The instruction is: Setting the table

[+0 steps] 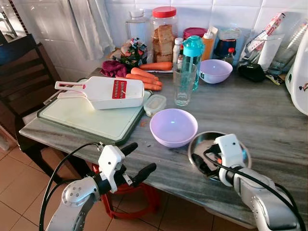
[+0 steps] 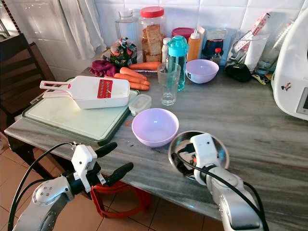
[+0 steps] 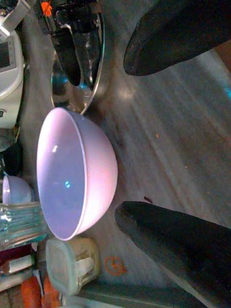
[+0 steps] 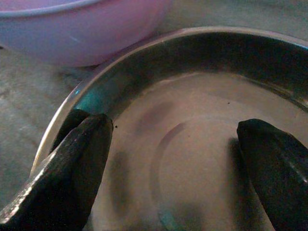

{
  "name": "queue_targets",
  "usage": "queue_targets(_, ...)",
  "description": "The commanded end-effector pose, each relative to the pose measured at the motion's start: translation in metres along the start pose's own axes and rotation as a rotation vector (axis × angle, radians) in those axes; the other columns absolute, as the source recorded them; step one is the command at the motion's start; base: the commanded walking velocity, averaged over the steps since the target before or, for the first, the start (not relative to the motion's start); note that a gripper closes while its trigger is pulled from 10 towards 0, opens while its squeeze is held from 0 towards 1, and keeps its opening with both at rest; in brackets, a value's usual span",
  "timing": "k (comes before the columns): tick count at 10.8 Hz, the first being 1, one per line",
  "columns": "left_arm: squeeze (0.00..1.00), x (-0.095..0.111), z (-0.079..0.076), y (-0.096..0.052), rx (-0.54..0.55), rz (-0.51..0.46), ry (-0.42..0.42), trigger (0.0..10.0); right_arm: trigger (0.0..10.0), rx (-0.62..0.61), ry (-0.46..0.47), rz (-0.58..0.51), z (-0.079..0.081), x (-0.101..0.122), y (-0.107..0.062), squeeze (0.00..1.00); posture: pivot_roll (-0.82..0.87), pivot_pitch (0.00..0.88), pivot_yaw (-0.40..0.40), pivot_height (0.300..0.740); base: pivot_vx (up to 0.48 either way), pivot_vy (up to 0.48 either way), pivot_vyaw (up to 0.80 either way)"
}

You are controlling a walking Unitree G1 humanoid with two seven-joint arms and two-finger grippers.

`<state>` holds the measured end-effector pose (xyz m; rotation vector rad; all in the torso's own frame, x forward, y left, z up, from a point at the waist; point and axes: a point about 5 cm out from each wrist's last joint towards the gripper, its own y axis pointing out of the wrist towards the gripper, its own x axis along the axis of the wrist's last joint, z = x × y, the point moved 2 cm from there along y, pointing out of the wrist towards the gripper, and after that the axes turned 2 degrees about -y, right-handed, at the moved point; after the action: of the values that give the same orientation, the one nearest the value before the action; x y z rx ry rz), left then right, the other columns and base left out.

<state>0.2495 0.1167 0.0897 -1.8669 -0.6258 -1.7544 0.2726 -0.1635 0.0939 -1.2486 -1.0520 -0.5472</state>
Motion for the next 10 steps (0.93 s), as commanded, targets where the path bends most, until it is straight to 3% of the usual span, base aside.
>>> queue_targets(1,0.0,0.002,-0.001,-0.002,-0.008,0.007,0.005,10.0,10.0,0.027,0.001,0.003,0.006,0.001,-0.001,0.6,-0.01,0.0,0.06,0.74,0.0,0.0,0.0)
queue_targets(4,0.0,0.005,-0.002,-0.001,-0.012,0.002,0.005,10.0,10.0,0.023,0.006,0.006,0.006,0.003,-0.002,0.59,-0.01,0.0,0.058,0.74,0.0,0.0,0.0)
queue_targets(8,0.0,0.009,-0.002,-0.002,-0.013,0.001,0.003,10.0,10.0,-0.091,0.005,-0.152,-0.013,0.037,-0.019,0.61,-0.02,0.0,0.068,0.74,0.0,0.0,0.0)
queue_targets(10,0.0,0.011,0.001,-0.001,0.004,-0.004,0.007,10.0,10.0,-0.135,-0.017,-0.273,-0.014,0.059,-0.03,0.6,-0.03,0.0,0.081,0.74,0.0,0.0,0.0)
